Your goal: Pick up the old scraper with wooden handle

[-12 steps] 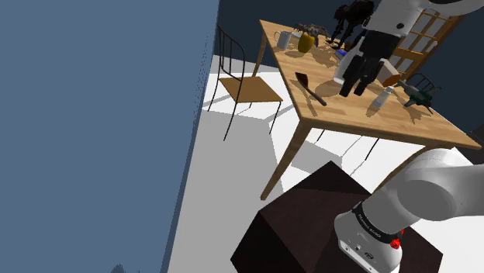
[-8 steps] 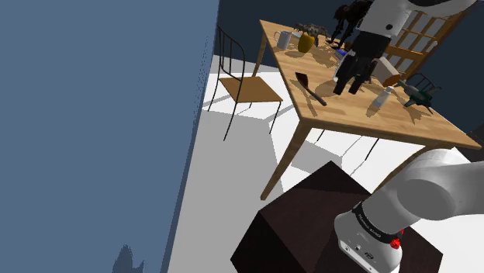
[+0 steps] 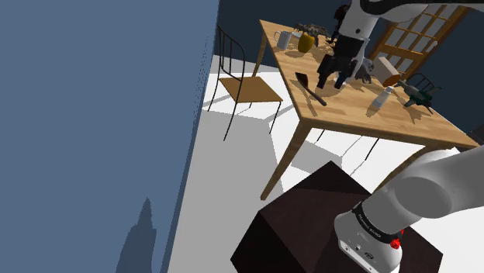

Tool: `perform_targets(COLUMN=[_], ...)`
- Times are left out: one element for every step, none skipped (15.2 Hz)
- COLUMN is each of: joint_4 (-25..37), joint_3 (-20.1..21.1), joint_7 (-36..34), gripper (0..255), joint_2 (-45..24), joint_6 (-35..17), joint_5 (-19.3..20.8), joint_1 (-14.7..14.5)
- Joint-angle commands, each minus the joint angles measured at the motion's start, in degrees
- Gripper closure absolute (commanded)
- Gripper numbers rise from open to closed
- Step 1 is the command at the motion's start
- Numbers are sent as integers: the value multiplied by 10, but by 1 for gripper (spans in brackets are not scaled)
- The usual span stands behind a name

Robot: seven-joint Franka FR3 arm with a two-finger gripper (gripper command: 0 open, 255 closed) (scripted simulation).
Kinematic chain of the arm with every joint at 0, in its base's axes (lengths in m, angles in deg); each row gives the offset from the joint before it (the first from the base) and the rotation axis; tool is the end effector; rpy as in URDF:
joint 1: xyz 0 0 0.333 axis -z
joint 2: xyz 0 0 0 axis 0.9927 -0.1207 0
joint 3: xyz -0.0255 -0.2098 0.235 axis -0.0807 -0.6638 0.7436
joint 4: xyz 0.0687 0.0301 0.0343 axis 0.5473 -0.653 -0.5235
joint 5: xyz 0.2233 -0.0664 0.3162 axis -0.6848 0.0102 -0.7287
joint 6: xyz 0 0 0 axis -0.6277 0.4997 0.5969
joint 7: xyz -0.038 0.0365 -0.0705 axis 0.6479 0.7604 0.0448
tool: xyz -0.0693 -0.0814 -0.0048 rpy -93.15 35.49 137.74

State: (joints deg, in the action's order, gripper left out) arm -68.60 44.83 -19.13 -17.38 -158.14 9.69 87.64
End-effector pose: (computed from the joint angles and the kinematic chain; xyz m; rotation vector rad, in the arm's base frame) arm 0.3995 -0.0826 0.5188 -3.0379 0.3196 0.2188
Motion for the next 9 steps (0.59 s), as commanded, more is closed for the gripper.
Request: perform_targets(joint_4=[23,36,49,63,77,92,108,124,140], joint_3=[-9,-13,-17,-22,-26,-31,-35,-39,-44], joint_7=[-1,-2,-2,-2,-3,-3,-3,-3,-3], gripper=[0,0,0,0,0,0,0,0,0], joint_2=[-42,-63,-83,-103,-124,-144,-164,-185,-205], joint_6=[-17,-23,-29,-35,-39,-43,-47,-50,-53], joint_5=[4,6,7,8,9,9,9,9,8], joint_1=[7,10,14,17,20,24,27,31,34])
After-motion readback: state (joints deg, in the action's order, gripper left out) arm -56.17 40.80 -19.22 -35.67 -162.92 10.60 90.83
